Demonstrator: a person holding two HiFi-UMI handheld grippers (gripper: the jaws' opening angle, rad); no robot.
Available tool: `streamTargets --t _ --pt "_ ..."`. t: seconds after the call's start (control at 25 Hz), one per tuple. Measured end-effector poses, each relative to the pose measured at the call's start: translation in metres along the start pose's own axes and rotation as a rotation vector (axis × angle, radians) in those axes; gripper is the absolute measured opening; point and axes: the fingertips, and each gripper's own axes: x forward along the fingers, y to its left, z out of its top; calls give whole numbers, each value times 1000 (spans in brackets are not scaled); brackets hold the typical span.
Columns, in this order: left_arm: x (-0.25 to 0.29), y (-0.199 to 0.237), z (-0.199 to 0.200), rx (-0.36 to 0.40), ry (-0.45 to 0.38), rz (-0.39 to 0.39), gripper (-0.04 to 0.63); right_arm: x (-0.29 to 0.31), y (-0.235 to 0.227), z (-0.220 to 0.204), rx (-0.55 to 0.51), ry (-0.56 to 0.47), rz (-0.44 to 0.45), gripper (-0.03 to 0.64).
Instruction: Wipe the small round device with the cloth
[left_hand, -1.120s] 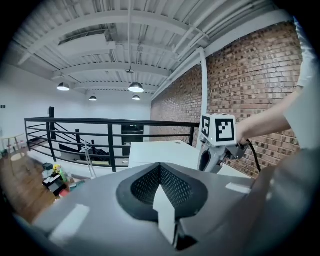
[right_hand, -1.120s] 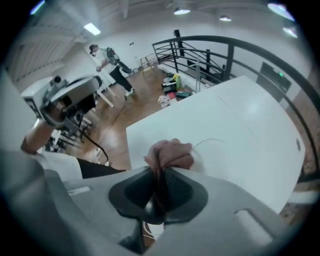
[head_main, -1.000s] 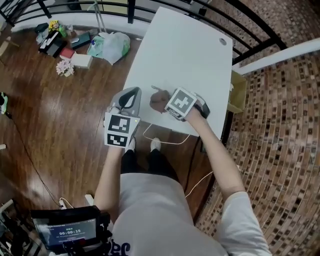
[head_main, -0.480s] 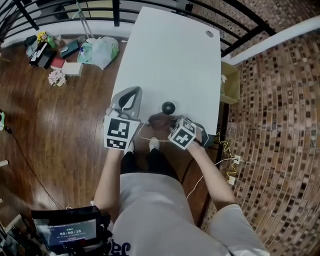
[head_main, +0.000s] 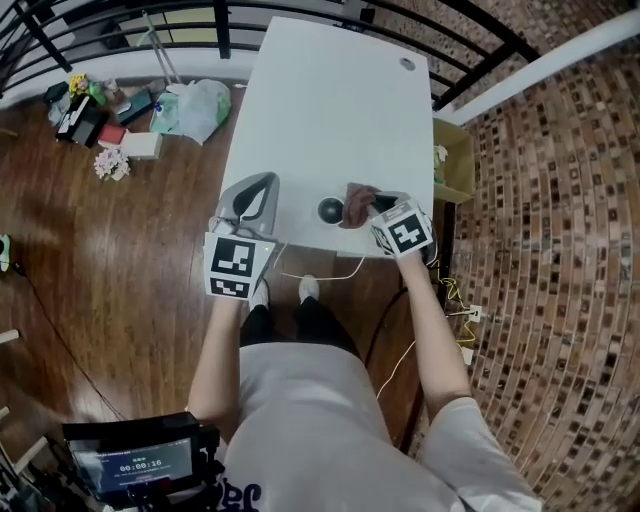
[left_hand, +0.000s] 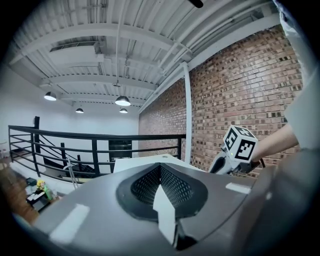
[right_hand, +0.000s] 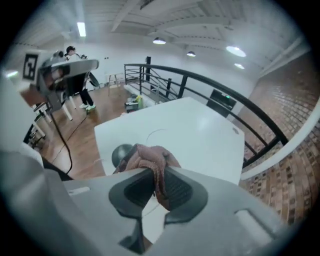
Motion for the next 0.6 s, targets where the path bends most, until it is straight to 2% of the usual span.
streamTargets --t 0.16,0.24,0.32,0.44,0.6 --pt "-9 11 2 -6 -12 21 17 13 -9 47 22 -35 -40 35" --pt "-10 18 12 -8 -34 34 17 29 4 64 0 -7 2 35" --pt "-11 22 23 2 -63 39 17 42 29 71 -32 34 88 35" --pt "-11 22 30 17 -88 39 17 53 67 59 -118 94 164 35" --pt "-8 19 28 35 -85 24 17 48 114 33 -204 40 216 35"
